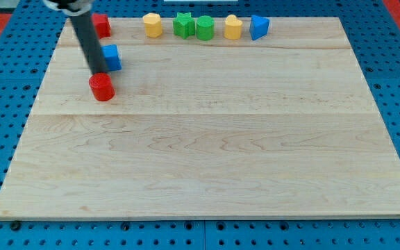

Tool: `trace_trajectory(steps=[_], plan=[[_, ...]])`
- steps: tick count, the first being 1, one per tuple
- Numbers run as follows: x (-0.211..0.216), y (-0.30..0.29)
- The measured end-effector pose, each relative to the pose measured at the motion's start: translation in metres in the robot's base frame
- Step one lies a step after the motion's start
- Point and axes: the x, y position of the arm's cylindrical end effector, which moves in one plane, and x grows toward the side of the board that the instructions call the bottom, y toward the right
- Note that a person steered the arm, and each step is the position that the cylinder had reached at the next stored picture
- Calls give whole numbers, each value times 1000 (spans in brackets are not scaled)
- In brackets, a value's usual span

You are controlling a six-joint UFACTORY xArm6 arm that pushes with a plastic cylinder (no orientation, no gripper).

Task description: Move the blue cube right to the red star

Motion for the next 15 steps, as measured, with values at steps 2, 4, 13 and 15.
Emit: trace_trajectory(steps=[2,4,13,15], plan=[[-5,5],[-41,-57],[-83,2],[-109,2]])
